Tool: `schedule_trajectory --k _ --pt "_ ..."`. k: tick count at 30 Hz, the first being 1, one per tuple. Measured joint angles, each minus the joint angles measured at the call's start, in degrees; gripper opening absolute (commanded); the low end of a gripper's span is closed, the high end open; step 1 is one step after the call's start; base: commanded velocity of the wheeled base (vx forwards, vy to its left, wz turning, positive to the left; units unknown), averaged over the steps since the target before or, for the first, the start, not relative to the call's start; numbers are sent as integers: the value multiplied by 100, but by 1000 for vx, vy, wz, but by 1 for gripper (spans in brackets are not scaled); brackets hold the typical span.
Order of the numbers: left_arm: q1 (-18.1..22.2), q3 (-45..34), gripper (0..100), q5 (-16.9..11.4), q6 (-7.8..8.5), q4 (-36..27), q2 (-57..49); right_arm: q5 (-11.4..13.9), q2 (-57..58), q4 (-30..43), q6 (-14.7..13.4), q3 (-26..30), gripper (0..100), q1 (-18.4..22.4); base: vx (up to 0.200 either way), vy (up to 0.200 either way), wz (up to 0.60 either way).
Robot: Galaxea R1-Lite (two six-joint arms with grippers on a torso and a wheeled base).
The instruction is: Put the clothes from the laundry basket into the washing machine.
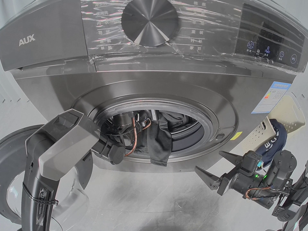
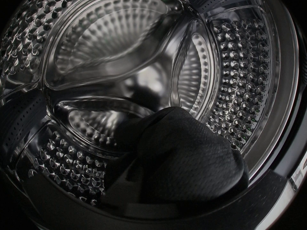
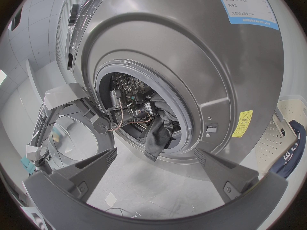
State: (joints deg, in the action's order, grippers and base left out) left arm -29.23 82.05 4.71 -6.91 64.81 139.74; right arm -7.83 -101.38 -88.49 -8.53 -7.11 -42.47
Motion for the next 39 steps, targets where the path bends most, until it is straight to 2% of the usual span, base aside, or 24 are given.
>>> schedule_trajectory --k 8,13,20,21,29,35,39 --pt "-30 -350 100 -57 -33 -111 -118 2 -6 0 0 -13 100 -5 0 0 0" --pt "-91 -870 100 -460 -34 -777 -424 2 -9 0 11 -44 100 2 0 0 0" --pt "-201 -1023 100 -561 -33 -1012 -523 2 -17 2 6 -63 100 0 0 0 0" --pt "-201 -1017 0 -561 -28 -1014 -501 2 -20 0 6 -63 100 0 0 0 0" --pt "-201 -571 0 -491 -23 -1124 -173 4 -46 0 -13 -63 100 5 0 0 0" --pt "-116 297 0 -96 -50 -1093 150 9 -102 0 -28 -66 100 5 0 0 0" --pt "-30 967 0 163 -129 -1075 347 9 -124 0 -33 -68 100 5 0 0 0"
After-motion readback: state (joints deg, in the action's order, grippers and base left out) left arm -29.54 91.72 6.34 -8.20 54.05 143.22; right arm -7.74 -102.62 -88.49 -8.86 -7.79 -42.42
